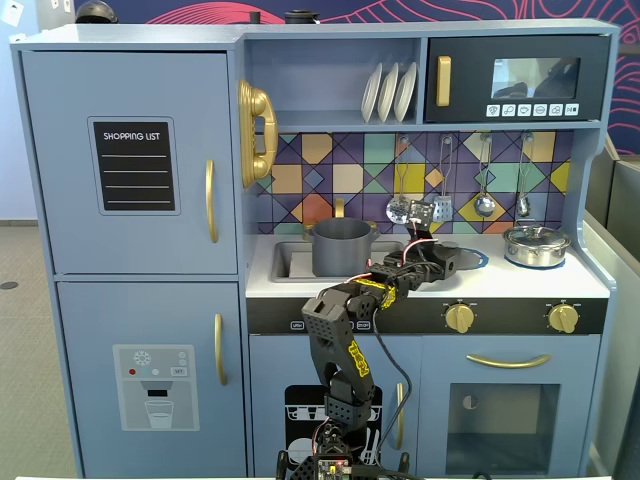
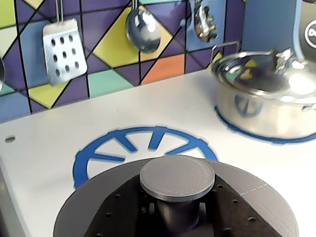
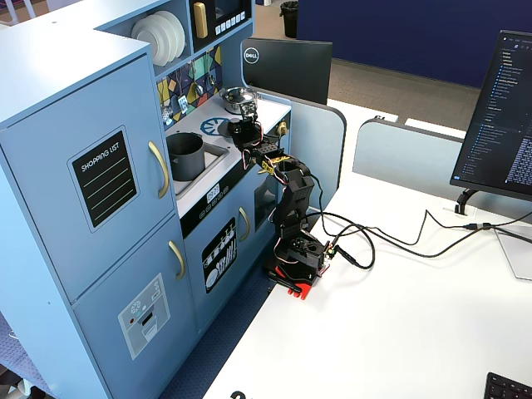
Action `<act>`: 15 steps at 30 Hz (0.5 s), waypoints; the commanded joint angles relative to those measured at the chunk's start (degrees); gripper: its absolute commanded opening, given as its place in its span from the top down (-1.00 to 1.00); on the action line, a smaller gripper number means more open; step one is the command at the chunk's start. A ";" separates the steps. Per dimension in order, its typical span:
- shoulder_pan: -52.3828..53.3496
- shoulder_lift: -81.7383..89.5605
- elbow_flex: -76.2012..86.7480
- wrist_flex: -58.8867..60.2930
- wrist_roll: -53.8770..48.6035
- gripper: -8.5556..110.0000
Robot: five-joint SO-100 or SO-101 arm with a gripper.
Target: Take off the lid from the gray recipient and place it on the counter
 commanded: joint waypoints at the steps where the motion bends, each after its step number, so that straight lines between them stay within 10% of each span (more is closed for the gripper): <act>1: 0.97 -0.62 0.00 -2.99 0.79 0.86; 15: 0.79 -4.39 2.46 -6.77 -0.35 0.86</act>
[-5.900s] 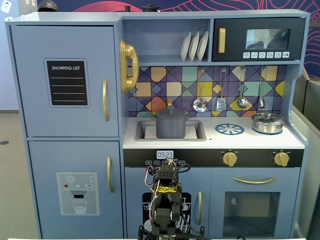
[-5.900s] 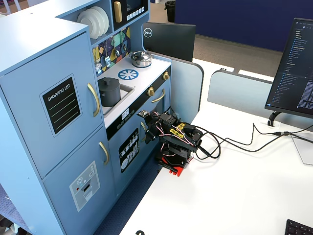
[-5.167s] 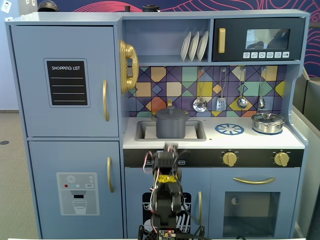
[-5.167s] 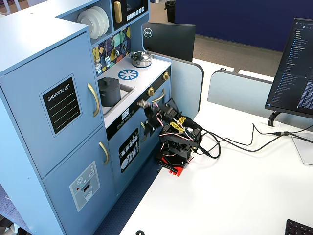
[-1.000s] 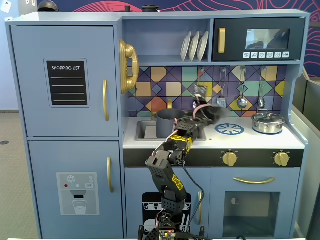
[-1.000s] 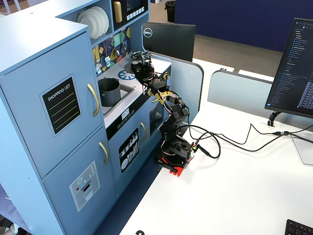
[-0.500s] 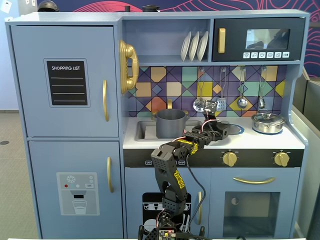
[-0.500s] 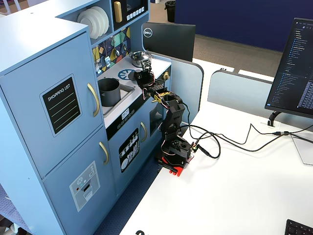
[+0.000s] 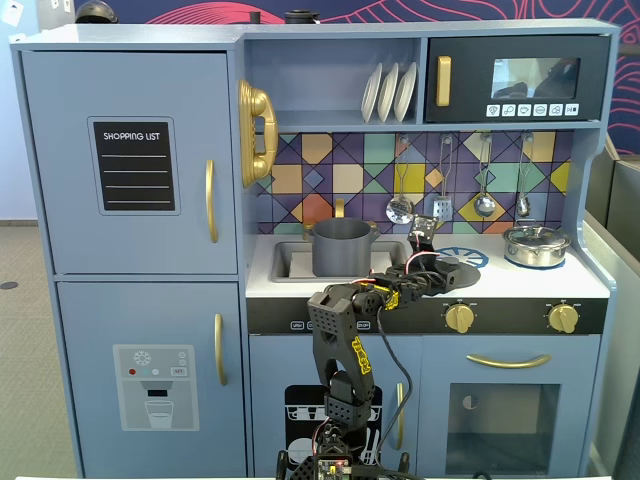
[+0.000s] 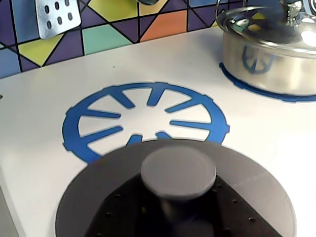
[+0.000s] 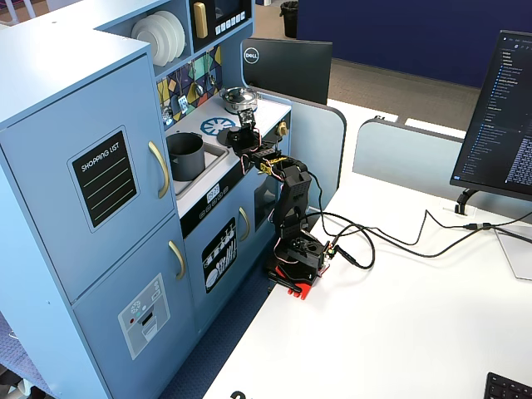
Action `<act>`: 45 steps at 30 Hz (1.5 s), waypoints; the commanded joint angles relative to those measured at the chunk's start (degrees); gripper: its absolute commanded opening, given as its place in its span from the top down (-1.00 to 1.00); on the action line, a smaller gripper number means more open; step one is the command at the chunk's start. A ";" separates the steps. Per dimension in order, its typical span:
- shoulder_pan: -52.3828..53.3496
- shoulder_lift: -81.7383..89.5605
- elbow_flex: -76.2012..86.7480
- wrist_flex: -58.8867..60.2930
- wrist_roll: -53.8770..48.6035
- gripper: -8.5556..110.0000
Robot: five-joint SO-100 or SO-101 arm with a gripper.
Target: Take off the lid from the gray recipient and place it on the counter
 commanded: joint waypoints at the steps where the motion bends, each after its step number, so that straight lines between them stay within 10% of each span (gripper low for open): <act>1: 0.53 0.26 -0.26 -2.72 -0.70 0.84; 11: 2.20 2.11 2.46 -5.54 -0.44 0.43; 35: -0.26 10.11 -1.85 -8.17 -1.05 0.50; 45: -9.40 39.46 -2.64 37.44 3.69 0.78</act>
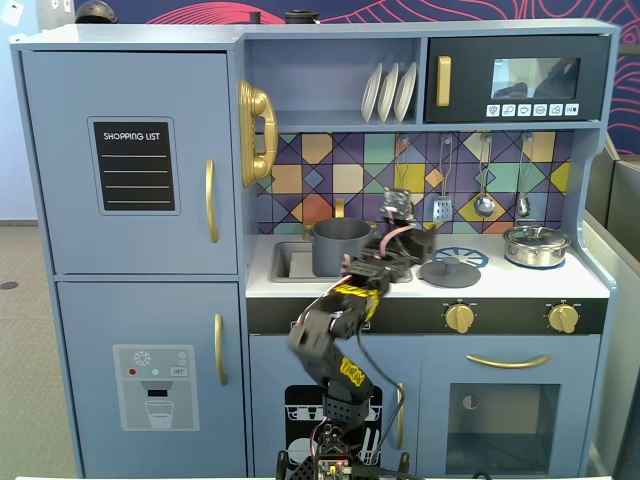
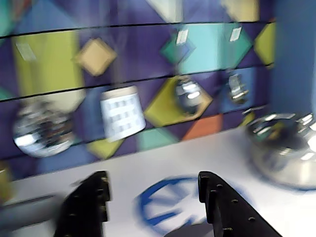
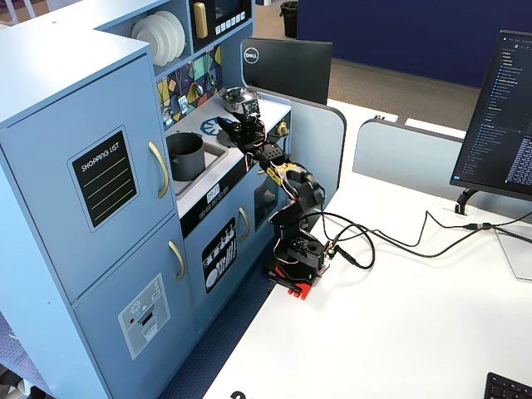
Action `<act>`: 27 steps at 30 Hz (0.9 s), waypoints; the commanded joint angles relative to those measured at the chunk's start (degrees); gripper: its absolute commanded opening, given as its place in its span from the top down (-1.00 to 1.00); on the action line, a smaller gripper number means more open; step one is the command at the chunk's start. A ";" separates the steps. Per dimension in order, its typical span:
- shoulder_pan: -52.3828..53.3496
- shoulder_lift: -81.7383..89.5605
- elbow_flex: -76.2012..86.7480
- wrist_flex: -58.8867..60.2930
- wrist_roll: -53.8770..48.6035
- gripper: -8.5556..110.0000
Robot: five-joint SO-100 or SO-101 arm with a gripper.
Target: Take off the lid from the gray recipient and place it on the counter
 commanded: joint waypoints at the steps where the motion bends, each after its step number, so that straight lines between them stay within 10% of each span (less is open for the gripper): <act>1: -4.92 14.94 -5.71 28.56 3.25 0.83; 9: -20.74 24.17 -6.77 62.05 9.93 0.86; 27: -30.06 42.71 37.97 71.63 6.15 0.86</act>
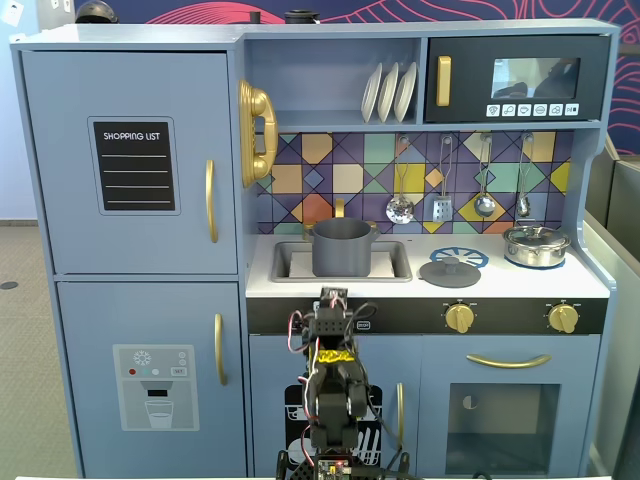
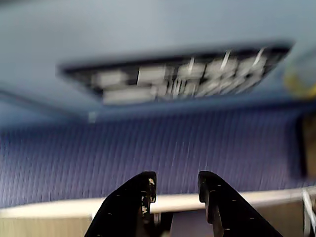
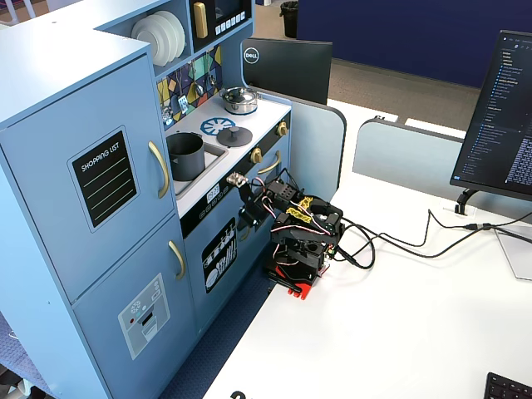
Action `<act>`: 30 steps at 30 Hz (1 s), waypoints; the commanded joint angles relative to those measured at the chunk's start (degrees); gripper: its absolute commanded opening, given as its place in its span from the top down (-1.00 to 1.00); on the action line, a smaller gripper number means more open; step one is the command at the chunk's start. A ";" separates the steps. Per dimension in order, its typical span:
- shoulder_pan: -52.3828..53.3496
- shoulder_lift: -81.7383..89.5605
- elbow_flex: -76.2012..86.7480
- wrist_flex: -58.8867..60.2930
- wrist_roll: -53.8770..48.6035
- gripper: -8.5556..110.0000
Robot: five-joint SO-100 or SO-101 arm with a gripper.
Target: Take off the lid from the gray recipient and place it on the counter
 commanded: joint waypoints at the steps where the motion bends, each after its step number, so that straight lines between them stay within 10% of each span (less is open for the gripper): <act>1: 0.00 2.02 2.46 4.57 -0.53 0.86; 30: 1.58 8.53 12.74 20.39 -2.55 0.81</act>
